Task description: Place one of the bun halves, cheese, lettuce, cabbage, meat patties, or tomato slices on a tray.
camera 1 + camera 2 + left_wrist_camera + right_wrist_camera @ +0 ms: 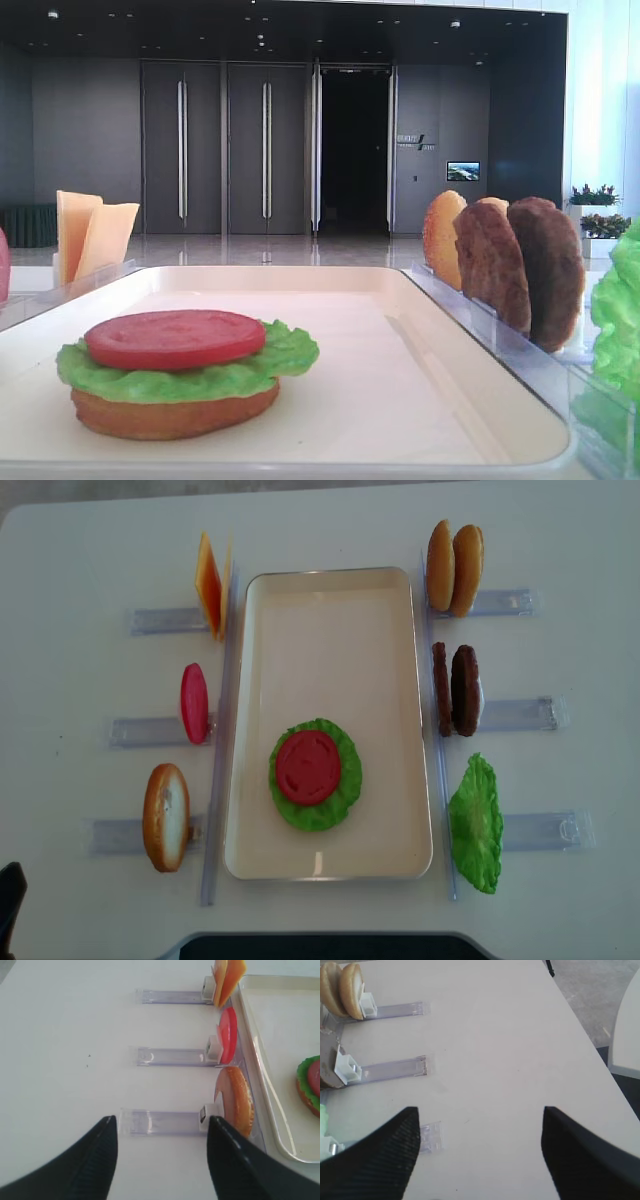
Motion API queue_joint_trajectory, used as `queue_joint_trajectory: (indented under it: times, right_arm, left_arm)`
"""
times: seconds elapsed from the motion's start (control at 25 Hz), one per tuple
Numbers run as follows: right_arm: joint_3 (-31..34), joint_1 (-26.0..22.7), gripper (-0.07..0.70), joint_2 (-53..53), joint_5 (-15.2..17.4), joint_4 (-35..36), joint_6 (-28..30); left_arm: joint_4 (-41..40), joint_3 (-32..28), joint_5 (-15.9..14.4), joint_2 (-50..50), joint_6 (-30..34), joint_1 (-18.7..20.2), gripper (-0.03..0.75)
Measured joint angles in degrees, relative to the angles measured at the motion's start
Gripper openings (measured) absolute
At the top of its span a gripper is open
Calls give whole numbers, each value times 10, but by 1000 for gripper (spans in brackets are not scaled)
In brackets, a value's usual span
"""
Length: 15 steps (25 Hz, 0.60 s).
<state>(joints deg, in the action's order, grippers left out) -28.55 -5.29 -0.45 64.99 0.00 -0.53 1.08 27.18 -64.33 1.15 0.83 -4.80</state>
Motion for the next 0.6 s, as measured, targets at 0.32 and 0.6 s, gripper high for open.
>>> queue_joint_trajectory:
  times: [0.32, 0.6]
  right_arm:
    - [0, 0, 514, 0, 0, 0, 0]
    - [0, 0, 514, 0, 0, 0, 0]
  left_arm:
    - [0, -1, 5, 0, 2, 0, 437]
    - [0, -1, 5, 0, 2, 0, 437]
